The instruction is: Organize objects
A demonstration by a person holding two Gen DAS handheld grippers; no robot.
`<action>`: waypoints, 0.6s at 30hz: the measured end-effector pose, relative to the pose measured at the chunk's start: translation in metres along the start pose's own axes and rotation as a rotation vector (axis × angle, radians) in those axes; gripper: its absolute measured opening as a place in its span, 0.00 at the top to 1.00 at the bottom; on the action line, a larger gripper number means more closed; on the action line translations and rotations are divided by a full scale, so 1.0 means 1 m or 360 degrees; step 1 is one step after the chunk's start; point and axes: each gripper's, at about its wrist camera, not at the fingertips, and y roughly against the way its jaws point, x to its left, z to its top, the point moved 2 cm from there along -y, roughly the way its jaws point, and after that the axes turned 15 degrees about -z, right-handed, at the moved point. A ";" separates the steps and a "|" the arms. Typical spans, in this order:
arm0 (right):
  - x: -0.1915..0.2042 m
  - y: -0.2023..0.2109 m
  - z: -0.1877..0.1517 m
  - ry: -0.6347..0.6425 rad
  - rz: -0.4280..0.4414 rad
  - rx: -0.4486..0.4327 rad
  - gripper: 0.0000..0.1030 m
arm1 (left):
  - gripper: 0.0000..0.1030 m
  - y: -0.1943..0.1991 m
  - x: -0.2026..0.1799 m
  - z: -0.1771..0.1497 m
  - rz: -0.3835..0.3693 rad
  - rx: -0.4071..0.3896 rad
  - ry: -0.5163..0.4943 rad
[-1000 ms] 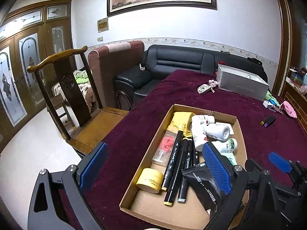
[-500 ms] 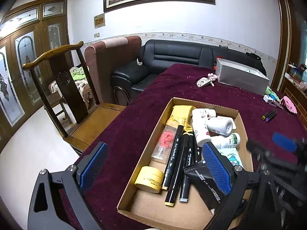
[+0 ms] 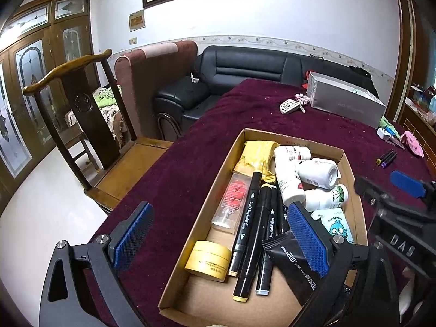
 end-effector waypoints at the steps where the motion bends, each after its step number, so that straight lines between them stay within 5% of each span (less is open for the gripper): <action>1: 0.002 -0.002 -0.002 0.0005 0.0008 0.0011 0.30 | 0.06 -0.001 0.000 0.000 -0.0001 0.0003 0.0000; 18: 0.003 -0.010 -0.007 -0.0020 0.0042 0.0055 0.30 | 0.06 -0.009 -0.006 0.000 -0.0014 0.0039 -0.0008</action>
